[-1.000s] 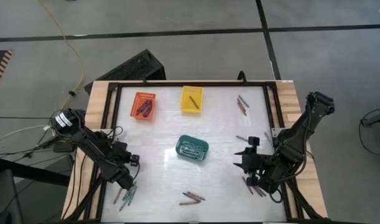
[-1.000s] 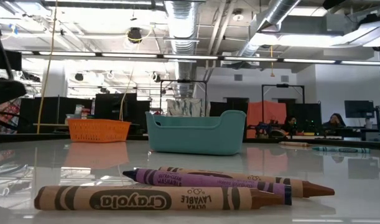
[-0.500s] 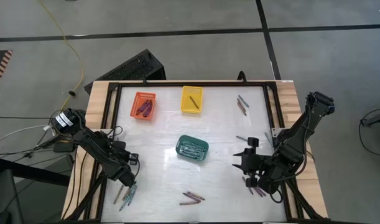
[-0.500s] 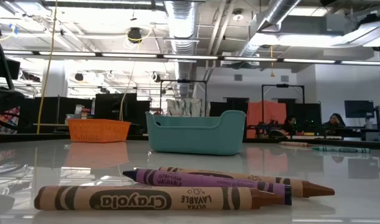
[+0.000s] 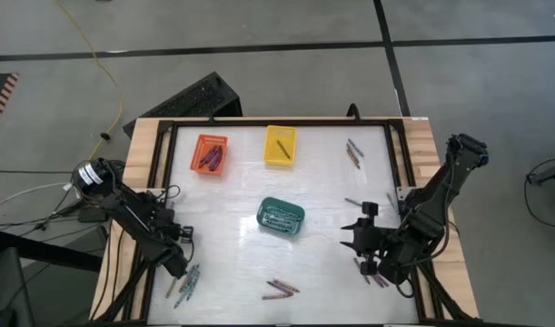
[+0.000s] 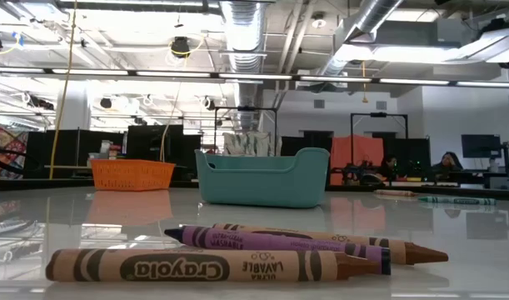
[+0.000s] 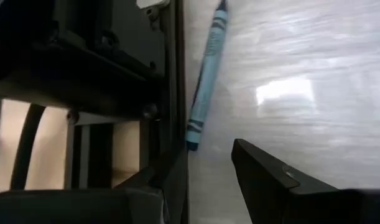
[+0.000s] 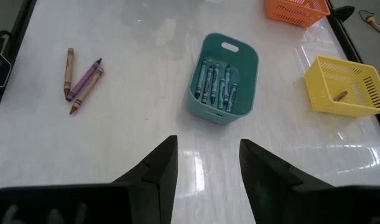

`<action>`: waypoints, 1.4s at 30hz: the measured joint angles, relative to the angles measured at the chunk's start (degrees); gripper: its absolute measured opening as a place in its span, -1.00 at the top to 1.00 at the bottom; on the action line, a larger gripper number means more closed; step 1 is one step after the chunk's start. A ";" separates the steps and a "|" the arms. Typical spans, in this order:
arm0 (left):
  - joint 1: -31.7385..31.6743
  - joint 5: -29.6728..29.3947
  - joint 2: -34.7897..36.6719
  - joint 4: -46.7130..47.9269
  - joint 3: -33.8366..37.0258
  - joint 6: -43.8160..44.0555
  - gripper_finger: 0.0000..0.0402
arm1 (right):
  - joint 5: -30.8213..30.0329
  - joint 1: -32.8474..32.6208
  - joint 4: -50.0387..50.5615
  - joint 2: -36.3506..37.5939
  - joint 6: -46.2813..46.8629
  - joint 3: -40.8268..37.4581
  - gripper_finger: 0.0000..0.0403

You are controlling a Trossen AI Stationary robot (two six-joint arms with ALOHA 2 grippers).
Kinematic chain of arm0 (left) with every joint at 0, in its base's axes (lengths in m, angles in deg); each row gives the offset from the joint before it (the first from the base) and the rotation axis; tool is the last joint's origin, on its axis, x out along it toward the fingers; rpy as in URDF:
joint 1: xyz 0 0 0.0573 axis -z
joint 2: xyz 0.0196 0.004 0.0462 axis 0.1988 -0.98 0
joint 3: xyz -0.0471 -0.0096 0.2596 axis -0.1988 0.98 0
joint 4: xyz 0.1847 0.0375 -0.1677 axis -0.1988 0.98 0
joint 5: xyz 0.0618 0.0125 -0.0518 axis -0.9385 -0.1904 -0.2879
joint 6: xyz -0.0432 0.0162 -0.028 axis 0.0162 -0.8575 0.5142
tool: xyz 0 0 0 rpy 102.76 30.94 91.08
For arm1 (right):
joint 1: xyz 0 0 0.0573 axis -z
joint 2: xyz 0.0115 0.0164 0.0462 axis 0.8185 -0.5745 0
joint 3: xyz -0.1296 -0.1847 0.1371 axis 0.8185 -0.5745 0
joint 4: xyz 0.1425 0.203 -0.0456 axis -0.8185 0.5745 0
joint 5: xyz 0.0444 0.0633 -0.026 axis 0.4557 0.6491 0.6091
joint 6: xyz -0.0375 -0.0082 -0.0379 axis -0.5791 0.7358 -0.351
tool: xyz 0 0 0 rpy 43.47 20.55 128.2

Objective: Sort crayons
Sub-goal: Put the blue crayon into the blue bin

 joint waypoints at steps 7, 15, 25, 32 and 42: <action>-0.11 -1.63 -0.11 0.32 0.02 -0.46 0.36 | -0.04 1.20 -0.63 0.00 -0.19 0.00 0.17; 0.02 -3.98 -0.17 -0.20 0.09 -0.90 0.36 | 0.31 3.72 -5.02 0.00 -4.14 -0.01 0.17; 2.67 -15.28 -0.66 0.54 -1.16 -7.46 0.36 | 4.38 8.06 -7.51 -0.02 -6.83 -0.02 0.17; 1.39 -14.60 -0.94 1.58 -3.60 -14.02 0.36 | 5.74 10.36 -9.91 0.00 -8.74 -0.02 0.17; -1.17 -29.87 -0.74 17.13 -15.48 -18.75 0.36 | 7.56 12.65 -12.03 0.00 -10.55 -0.02 0.17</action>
